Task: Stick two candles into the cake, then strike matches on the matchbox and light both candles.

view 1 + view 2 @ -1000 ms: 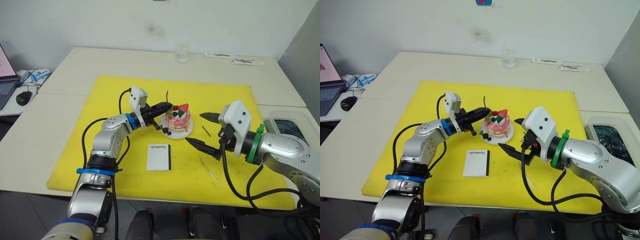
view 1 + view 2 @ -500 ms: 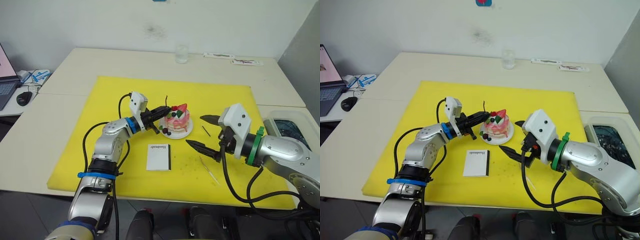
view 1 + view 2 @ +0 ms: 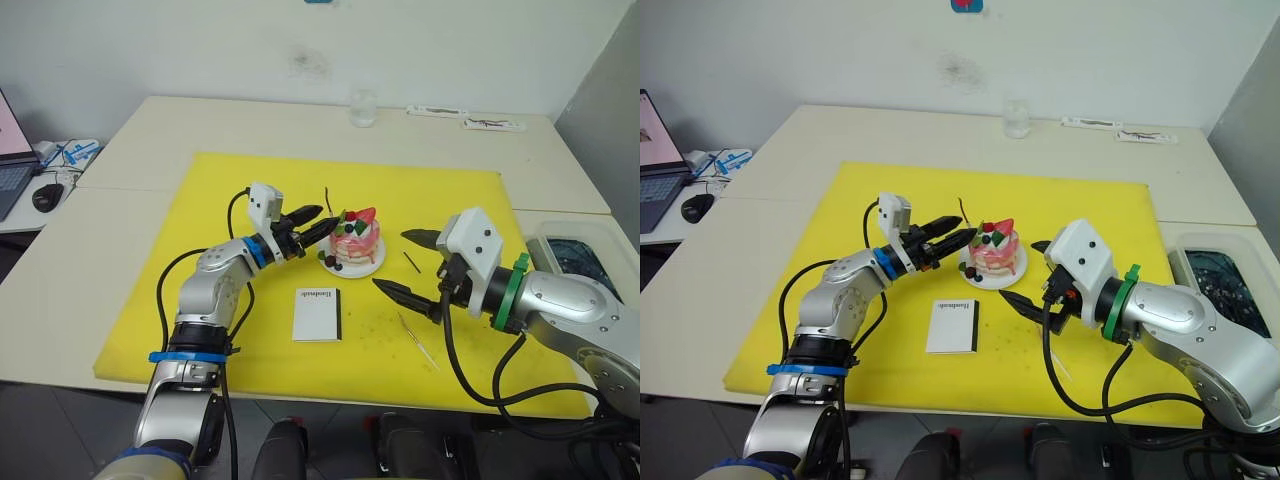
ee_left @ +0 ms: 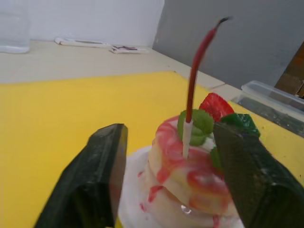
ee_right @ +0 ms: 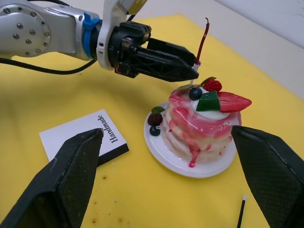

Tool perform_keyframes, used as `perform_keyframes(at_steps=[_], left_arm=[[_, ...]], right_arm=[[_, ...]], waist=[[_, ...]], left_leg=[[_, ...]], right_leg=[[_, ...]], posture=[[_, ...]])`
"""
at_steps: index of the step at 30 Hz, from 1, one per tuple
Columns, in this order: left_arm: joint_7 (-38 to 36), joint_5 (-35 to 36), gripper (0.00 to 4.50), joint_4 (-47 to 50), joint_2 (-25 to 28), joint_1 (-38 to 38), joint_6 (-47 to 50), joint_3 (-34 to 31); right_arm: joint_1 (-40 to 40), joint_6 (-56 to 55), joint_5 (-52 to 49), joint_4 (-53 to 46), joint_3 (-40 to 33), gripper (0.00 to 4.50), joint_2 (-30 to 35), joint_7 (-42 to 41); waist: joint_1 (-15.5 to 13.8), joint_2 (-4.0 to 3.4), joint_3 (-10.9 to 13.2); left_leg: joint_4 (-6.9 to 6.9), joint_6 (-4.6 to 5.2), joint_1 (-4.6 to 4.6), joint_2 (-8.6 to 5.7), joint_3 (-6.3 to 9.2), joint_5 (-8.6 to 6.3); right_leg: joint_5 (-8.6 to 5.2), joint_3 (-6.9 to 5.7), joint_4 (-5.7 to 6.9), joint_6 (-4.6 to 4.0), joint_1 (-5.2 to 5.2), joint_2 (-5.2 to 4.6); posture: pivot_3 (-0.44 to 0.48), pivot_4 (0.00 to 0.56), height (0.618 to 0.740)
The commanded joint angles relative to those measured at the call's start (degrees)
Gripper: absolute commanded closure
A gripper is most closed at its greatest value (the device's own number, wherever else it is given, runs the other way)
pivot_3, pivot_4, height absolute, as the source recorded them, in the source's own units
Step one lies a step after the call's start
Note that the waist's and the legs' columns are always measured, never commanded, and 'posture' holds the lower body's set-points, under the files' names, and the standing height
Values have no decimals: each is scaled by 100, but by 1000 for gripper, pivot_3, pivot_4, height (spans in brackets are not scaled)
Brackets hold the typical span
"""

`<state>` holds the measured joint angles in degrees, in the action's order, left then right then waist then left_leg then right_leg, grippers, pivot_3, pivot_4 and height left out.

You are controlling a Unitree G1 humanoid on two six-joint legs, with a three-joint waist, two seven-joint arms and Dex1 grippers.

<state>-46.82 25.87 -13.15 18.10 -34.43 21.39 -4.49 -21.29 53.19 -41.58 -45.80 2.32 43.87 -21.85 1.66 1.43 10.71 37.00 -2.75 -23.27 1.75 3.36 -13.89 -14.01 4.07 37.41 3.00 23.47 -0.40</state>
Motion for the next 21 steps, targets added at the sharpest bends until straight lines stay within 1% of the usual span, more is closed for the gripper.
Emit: perform_keyframes(at_steps=[1,4,5,7,11,15,17,18,19,21], left_arm=[[137,137,57,529,131,49,149,-171],[200,202,24,814,258,122,273,-241],[114,248,24,1049,412,175,384,-240],[-202,287,24,1549,807,336,577,-134],[-929,722,24,2538,1718,745,1284,1],[-1405,890,24,3160,2272,1097,1394,111],[-1816,1124,24,3768,2631,1471,1558,285],[-1980,1147,24,4017,2766,1631,1541,398],[-2115,1131,24,4235,2871,1775,1471,527],[-2193,1100,24,4465,2928,1927,1384,693]], right_arm=[[2,-143,93,-154,-149,0,-21,-61],[44,-274,258,-146,-144,0,-15,-89],[146,-358,347,-166,-181,0,52,-149],[416,-499,438,-243,-334,0,172,-283],[1224,-646,469,-506,-812,0,421,-535],[1975,-476,344,-702,-1269,0,538,-604],[2614,-405,398,-853,-1421,0,526,-584],[2861,-416,536,-885,-1389,0,522,-527],[3075,-434,659,-911,-1308,0,530,-493],[3291,-469,830,-924,-1111,0,456,-372]], waist=[[0,0,0],[1,0,0],[2,0,0],[6,0,0],[8,0,0],[7,0,0],[8,0,0],[11,0,0],[12,0,0],[10,0,0]], left_leg=[[0,0,1,0,0,0],[2,0,5,0,0,0],[2,0,7,0,-1,0],[0,-1,13,0,-1,0],[-6,-1,21,1,-3,0],[-5,-1,32,2,-6,0],[-3,-1,39,4,-7,0],[-3,-1,39,4,-6,0],[-4,-1,42,7,-7,0],[-3,-1,45,6,-10,0]], right_leg=[[0,0,3,0,0,0],[-4,0,13,5,0,0],[-14,1,15,20,0,0],[-19,1,23,18,0,1],[-28,2,35,6,0,1],[-32,2,37,4,-8,0],[-33,3,38,2,-15,1],[-45,1,38,-19,-14,1],[-47,3,39,-22,-17,1],[-49,6,40,-26,-18,1]], posture=[[0,150,740],[0,150,740],[0,150,740],[0,150,740],[0,150,740],[0,150,740],[0,150,740],[0,150,740],[0,150,740],[0,150,740]])
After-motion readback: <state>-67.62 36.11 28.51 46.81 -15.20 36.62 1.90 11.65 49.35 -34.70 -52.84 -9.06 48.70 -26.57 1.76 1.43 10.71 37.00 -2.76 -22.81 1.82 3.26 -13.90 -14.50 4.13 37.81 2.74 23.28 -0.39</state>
